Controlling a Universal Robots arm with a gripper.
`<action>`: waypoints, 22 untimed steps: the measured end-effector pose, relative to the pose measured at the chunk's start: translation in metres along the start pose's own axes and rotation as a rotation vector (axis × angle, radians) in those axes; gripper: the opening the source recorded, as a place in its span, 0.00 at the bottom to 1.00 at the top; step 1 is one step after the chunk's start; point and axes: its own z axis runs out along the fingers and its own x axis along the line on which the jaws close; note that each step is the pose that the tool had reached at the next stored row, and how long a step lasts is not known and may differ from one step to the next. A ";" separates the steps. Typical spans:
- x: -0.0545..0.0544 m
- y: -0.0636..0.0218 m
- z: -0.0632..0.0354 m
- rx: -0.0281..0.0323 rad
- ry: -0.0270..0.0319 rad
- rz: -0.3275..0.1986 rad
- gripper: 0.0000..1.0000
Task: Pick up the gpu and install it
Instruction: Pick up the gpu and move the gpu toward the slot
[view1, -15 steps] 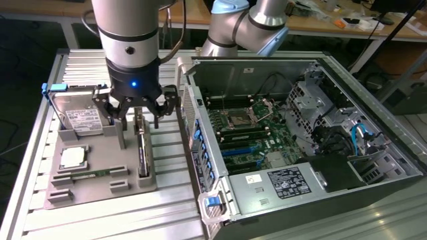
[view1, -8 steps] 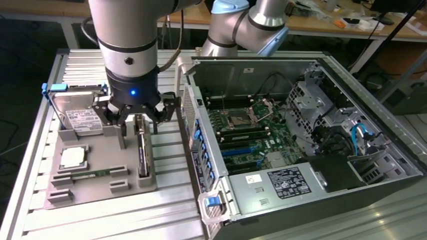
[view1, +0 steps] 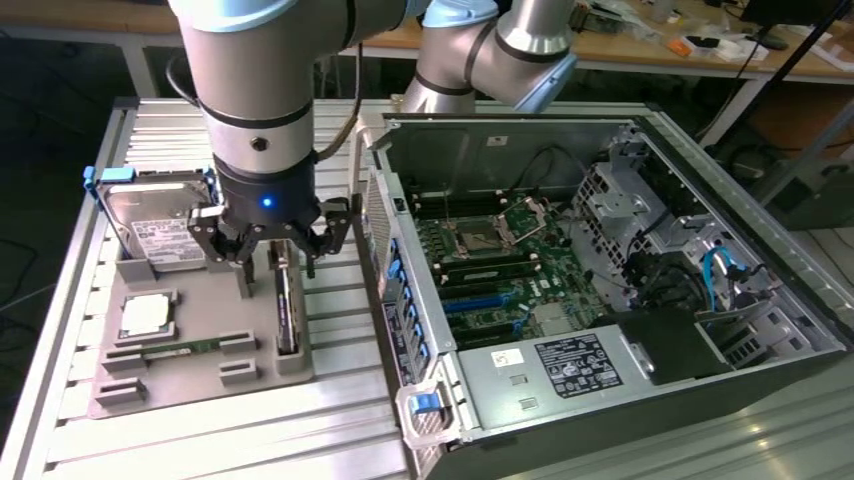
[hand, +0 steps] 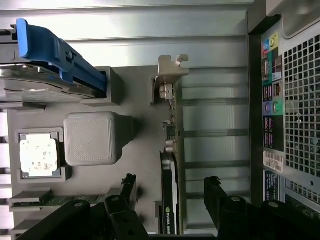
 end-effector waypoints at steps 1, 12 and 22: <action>0.000 -0.0002 0.0017 0.0000 -0.0001 0.000 0.66; 0.000 -0.0019 0.0188 0.0001 0.0001 0.000 0.66; 0.000 -0.0053 0.0201 -0.0001 -0.0001 0.000 0.66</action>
